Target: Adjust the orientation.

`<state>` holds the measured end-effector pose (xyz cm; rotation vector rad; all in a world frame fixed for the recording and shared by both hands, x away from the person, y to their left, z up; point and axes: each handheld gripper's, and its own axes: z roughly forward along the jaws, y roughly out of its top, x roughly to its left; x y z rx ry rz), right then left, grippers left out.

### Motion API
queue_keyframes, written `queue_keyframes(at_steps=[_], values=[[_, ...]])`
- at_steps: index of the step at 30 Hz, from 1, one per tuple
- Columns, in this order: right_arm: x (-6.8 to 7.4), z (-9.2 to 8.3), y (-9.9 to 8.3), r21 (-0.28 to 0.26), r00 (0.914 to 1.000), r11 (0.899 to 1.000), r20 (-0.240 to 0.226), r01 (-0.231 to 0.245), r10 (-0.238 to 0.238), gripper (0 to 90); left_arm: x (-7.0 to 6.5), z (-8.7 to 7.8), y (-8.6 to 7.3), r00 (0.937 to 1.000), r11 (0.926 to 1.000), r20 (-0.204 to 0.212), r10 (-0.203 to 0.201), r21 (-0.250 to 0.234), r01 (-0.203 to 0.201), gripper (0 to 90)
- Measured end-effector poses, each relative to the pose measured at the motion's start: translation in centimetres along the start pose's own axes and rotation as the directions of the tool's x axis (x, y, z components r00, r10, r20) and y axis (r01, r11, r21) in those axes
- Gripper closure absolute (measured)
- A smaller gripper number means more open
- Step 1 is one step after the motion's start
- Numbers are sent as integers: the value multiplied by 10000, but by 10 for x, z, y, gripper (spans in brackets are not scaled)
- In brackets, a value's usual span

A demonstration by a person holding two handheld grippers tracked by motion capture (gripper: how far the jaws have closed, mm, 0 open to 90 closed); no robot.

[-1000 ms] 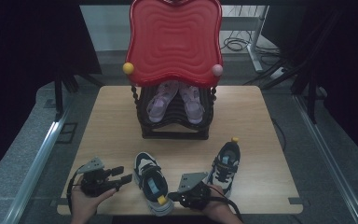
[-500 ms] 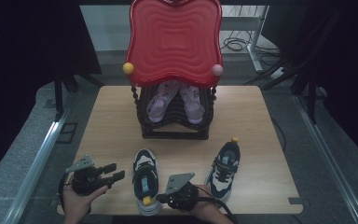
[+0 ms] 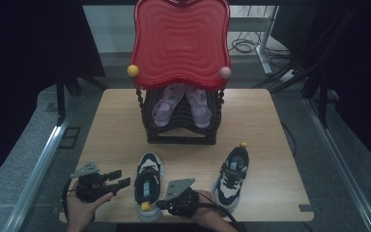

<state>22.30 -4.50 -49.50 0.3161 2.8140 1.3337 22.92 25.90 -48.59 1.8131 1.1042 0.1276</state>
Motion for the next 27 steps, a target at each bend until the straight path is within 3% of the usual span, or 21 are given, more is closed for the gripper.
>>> queue_keyframes(at_steps=[27], values=[[0,14,10,-39,9998,9998,-27,181,-182,897,3,-3,0,9999,10000,-83,-57,-24,57,423]])
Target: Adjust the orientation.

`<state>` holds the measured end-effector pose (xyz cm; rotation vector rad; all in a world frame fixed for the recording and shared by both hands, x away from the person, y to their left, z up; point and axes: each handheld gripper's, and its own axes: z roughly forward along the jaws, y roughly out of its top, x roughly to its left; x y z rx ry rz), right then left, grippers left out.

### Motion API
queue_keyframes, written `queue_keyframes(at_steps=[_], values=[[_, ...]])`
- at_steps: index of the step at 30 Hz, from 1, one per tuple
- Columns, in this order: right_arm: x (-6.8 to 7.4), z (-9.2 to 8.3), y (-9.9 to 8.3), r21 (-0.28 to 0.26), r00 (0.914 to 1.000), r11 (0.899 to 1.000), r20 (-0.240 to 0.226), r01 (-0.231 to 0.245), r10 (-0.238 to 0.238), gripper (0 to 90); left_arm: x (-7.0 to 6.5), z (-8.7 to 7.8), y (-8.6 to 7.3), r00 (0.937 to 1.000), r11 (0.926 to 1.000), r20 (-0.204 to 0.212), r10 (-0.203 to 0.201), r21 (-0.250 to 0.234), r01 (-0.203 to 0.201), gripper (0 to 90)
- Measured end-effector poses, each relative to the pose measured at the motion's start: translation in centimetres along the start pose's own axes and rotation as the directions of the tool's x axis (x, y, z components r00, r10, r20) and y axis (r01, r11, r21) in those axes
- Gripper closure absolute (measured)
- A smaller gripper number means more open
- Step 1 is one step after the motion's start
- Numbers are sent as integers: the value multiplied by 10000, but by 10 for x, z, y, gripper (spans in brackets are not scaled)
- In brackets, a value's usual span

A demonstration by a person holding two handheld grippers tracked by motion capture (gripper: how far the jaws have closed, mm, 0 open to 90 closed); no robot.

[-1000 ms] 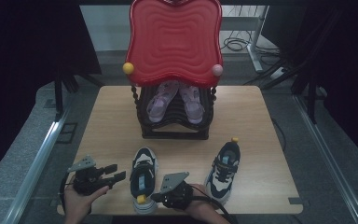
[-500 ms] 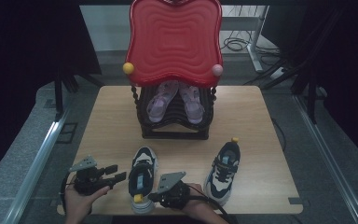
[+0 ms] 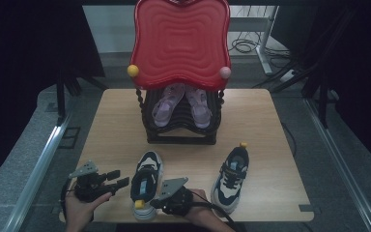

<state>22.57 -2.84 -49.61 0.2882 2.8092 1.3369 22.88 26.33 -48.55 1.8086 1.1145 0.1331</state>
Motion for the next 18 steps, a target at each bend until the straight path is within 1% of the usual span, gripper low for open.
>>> queue_keyframes(at_steps=[5,7,11,14,18], values=[[-1,7,5,-27,10000,10000,-63,34,-34,897,1,-4,1,10000,9999,-50,-15,-124,14,423],[-1,11,8,-6,9999,9999,-54,121,-121,898,2,-5,1,10000,9999,-84,-25,-154,23,423],[0,21,16,110,9991,9991,99,402,-404,897,4,-11,2,9999,9995,-159,-66,-298,61,423],[-1,27,21,92,9991,9991,90,423,-424,897,5,-14,2,9997,9991,-210,-84,-414,75,424],[-1,36,26,107,9985,9989,313,449,-452,898,6,-17,2,9995,9989,-307,-106,-469,92,424]])
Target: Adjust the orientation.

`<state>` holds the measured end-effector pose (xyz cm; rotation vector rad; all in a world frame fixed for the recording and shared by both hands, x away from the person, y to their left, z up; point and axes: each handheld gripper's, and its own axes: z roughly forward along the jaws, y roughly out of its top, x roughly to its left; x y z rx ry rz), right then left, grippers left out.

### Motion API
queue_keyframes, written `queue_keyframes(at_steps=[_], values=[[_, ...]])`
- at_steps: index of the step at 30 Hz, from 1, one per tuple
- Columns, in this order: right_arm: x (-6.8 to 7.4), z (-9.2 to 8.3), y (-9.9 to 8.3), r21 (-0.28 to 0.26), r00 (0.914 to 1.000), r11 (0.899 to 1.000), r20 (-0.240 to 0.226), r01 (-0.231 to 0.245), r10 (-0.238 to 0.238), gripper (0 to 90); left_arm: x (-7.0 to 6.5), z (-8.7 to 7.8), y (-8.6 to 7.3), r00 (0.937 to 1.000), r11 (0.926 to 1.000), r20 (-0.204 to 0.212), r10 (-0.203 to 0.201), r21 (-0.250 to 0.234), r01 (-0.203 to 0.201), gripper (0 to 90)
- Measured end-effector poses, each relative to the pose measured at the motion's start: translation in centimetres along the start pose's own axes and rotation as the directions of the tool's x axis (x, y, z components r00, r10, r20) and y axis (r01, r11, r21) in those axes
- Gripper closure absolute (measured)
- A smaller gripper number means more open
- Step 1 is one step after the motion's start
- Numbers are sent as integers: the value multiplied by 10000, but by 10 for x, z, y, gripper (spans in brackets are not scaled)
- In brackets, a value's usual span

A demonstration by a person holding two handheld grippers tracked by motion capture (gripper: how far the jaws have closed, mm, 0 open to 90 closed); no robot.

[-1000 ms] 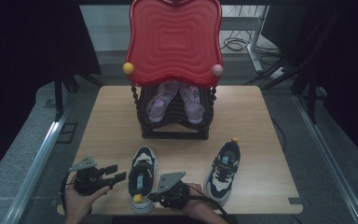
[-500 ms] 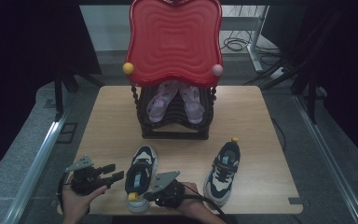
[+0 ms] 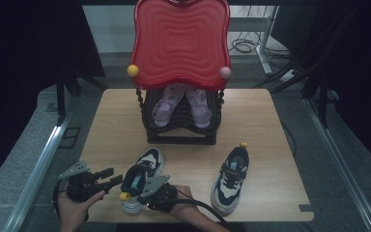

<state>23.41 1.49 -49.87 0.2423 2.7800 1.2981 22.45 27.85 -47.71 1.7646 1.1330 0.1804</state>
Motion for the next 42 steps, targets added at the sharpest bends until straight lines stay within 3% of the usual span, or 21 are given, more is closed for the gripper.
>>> queue_keyframes(at_steps=[10,22,31,39,42], values=[[0,4,4,-53,9996,10000,264,57,-56,897,1,-2,-1,10000,10000,-26,2,-51,-2,424],[-9,-58,-14,-836,9874,9960,1525,-303,428,897,-2,-1,0,10000,10000,11,52,-27,-52,423],[-16,-96,-35,-1092,9716,9918,2195,-657,885,897,-1,2,1,10000,10000,20,41,-8,-41,424],[-23,-127,-59,-1420,9468,9822,2798,-1227,1588,897,-4,2,2,9999,9999,73,121,-88,-120,425],[-24,-143,-70,-1547,9314,9774,3124,-1441,1867,897,-3,2,2,9999,9999,59,82,-108,-82,425]])
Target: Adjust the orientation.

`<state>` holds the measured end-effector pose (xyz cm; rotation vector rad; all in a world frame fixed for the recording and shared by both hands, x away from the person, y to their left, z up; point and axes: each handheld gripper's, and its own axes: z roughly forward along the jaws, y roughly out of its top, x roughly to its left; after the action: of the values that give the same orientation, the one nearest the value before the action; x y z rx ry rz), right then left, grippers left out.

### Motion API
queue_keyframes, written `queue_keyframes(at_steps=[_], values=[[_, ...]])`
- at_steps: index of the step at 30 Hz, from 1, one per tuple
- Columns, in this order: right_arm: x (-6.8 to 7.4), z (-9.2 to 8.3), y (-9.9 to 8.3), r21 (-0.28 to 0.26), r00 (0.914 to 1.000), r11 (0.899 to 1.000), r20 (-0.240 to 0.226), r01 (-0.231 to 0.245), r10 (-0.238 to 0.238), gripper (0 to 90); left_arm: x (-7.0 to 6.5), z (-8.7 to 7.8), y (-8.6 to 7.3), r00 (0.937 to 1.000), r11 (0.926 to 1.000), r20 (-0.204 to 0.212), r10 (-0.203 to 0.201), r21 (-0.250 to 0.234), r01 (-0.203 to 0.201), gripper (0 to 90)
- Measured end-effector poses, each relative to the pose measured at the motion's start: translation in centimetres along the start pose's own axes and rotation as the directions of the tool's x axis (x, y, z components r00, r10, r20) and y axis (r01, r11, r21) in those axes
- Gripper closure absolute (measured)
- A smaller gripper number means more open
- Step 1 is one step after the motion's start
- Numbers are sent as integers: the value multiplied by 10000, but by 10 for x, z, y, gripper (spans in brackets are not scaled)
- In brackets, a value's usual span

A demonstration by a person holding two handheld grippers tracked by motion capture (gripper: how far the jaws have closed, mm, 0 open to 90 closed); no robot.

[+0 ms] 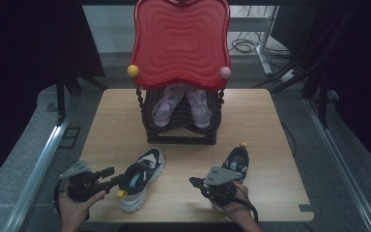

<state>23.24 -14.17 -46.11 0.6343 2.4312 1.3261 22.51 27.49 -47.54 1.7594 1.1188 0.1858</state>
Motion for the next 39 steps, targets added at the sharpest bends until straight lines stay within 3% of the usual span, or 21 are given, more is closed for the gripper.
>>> queue_keyframes(at_steps=[9,18,26,33,39], values=[[-21,-44,-22,-357,9916,9958,955,-844,874,897,1,2,0,10000,10000,45,85,40,-85,425],[-37,-86,-51,-519,9720,9879,1778,-1464,1534,897,3,4,1,10000,10000,40,38,36,-39,425],[-37,-95,-77,-160,9660,9845,1908,-1747,1745,898,4,8,5,9998,9999,122,129,44,-130,425],[-38,-97,-100,141,9554,9760,2083,-2172,2096,898,6,11,6,9997,9998,184,139,106,-141,425],[-34,-95,-112,467,9597,9744,1897,-2198,2074,898,6,12,7,9997,9999,195,119,77,-121,425]])
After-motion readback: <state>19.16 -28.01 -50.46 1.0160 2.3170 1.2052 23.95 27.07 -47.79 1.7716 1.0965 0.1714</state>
